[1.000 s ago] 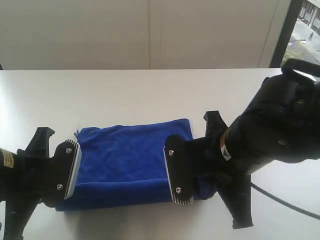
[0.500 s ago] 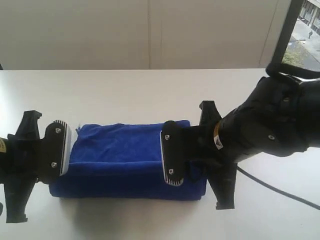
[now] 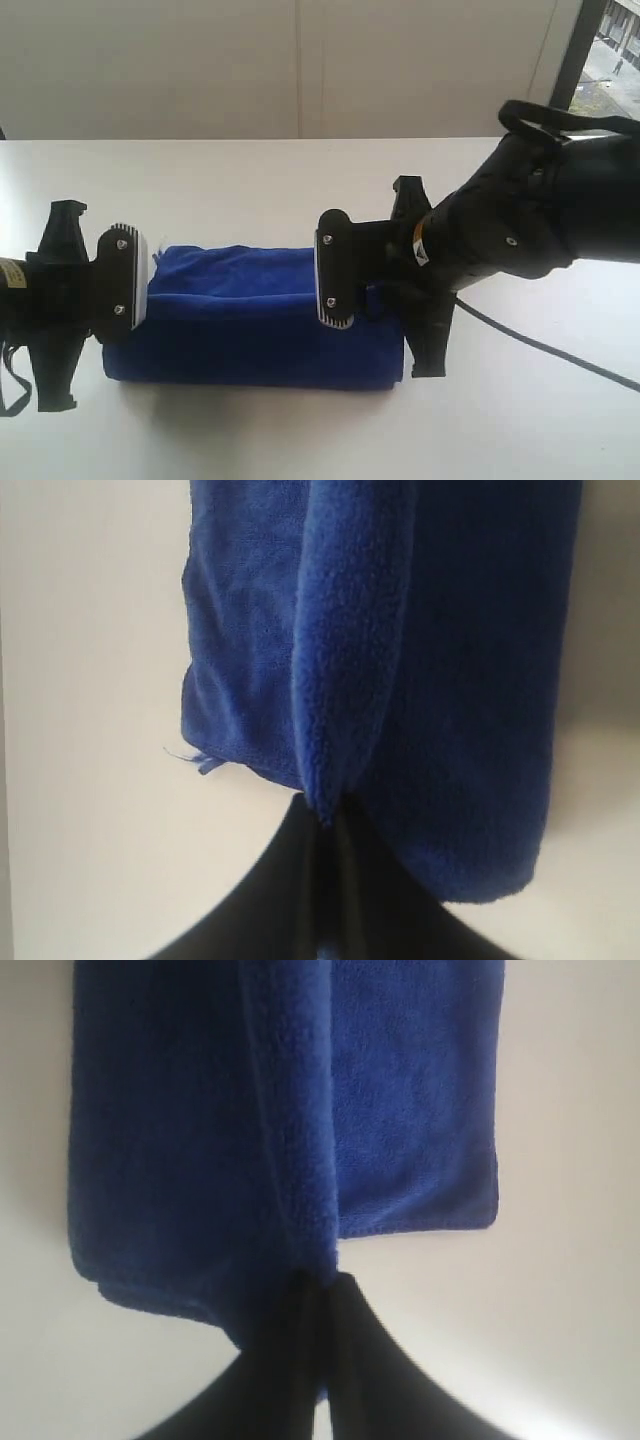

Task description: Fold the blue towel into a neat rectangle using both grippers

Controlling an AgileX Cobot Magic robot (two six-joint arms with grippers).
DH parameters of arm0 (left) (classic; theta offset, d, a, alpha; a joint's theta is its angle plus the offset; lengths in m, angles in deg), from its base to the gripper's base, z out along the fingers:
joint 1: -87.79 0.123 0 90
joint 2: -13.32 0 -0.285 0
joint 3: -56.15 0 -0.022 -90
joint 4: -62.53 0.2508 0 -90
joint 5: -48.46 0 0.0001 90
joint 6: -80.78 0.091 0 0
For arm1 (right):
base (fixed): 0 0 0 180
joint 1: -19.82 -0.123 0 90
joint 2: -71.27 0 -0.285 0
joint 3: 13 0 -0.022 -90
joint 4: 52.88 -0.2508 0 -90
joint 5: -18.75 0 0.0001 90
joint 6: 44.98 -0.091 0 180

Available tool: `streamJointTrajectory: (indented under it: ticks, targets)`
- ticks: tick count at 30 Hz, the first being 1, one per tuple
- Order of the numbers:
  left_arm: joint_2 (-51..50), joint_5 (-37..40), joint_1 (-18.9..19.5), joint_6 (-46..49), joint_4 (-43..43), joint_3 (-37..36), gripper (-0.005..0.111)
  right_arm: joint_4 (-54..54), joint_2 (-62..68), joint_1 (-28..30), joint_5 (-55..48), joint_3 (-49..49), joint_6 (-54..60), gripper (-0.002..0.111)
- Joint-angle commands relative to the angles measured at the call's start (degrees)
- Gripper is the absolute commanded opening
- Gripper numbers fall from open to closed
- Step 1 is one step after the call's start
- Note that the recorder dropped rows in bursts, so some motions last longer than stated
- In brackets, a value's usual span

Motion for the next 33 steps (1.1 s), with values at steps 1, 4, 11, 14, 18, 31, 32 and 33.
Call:
streamJointTrajectory:
  ticks: [1,4,11,14,18,31,32,33]
  targets:
    - [-3.1,-6.9,0.8,0.5,0.0,0.3,0.0,0.4,1.0,0.7,1.1,-1.3,-0.4,0.0]
    - [-4.9,-5.6,2.0,0.5,0.0,2.7,0.0,0.4,1.8,1.9,1.5,-2.2,-0.8,0.0]
    - [-9.3,-5.2,3.7,0.5,0.0,8.6,0.0,0.4,4.7,4.3,3.0,-4.8,-0.9,0.0]
    - [-11.9,-4.9,3.6,0.5,0.0,11.0,0.0,0.4,6.0,4.9,3.7,-5.6,-0.9,0.0]
    - [-15.6,-4.9,3.6,1.2,0.0,13.9,0.0,0.4,8.3,5.9,3.9,-7.1,-0.9,0.0]
    - [-23.1,-5.0,7.5,1.2,0.0,18.8,0.0,0.2,15.7,9.2,5.5,-13.2,-0.9,0.0]
    - [-23.7,-5.0,7.6,1.2,0.0,19.1,0.0,0.2,16.5,9.2,5.6,-13.5,-0.9,0.0]
    - [-24.2,-5.3,7.6,1.2,0.0,19.5,0.0,0.2,17.2,9.3,5.8,-13.9,-0.9,0.0]
